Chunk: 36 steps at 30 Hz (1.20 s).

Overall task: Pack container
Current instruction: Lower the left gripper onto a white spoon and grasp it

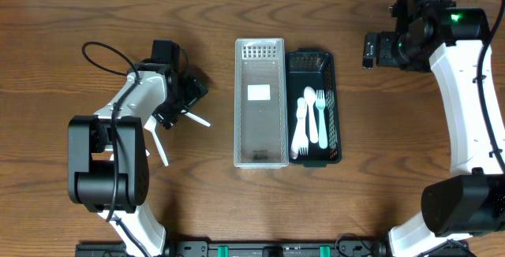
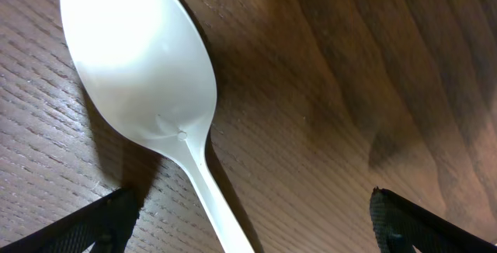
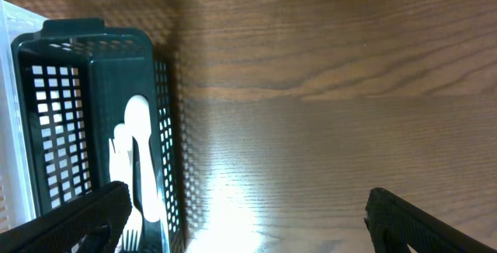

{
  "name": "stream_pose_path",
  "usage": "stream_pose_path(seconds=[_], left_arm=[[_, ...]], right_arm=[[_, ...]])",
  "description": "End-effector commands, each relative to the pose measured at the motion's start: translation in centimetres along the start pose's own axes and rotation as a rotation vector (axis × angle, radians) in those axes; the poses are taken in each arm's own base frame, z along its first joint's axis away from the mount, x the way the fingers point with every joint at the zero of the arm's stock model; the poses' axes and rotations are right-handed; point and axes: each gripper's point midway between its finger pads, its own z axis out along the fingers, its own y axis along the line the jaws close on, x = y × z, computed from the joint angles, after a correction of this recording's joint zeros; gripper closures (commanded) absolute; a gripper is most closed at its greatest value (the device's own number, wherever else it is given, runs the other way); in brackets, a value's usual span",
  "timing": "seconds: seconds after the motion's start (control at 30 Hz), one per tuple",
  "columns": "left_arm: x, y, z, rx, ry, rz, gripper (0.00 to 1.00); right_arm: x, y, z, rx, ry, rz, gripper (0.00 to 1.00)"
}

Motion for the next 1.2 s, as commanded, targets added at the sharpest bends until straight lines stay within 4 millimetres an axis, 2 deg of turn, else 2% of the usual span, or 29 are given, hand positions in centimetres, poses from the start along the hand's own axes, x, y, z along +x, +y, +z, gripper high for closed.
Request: stream_pose_path(seconds=[0.0,0.3,0.4,0.6,0.87,0.93,1.1,1.17], left_arm=[[-0.1,0.9,0.8,-0.044,0.005,-0.054,0.02],[-0.7,3.2,0.5,-0.159,-0.057,-0.118,0.01],[-0.8,3.5,0.5,-0.170,-0.062,-0.116,0.00],[-0.8,3.7,0.5,-0.184,-0.068,-0.115,0.07],[-0.7,3.8,0.5,-0.185,-0.064,-0.115,0.37],[-0.7,3.7,0.5,-0.184,-0.062,-0.115,0.53],[-0.7,3.7,0.5,-0.184,-0.062,-0.115,0.79],[-0.7,3.7,0.5,-0.184,-0.062,-0.115,0.81]], right_arm=[[0.2,-0.1,-0.1,-0.005,0.002,-0.010,0.01],[0.2,-0.1,-0.1,-0.005,0.002,-0.009,0.01],[0.2,-0.1,-0.1,-0.005,0.001,-0.010,0.01],[0.2,-0.1,-0.1,-0.006,0.001,-0.010,0.01],[0.2,-0.1,-0.1,-0.006,0.001,-0.009,0.01],[0.2,-0.1,-0.1,-0.005,0.002,-0.009,0.01],[0.2,-0.1,-0.1,-0.005,0.002,-0.009,0.01],[0.2,-0.1,-0.1,-0.005,0.002,-0.009,0.01]])
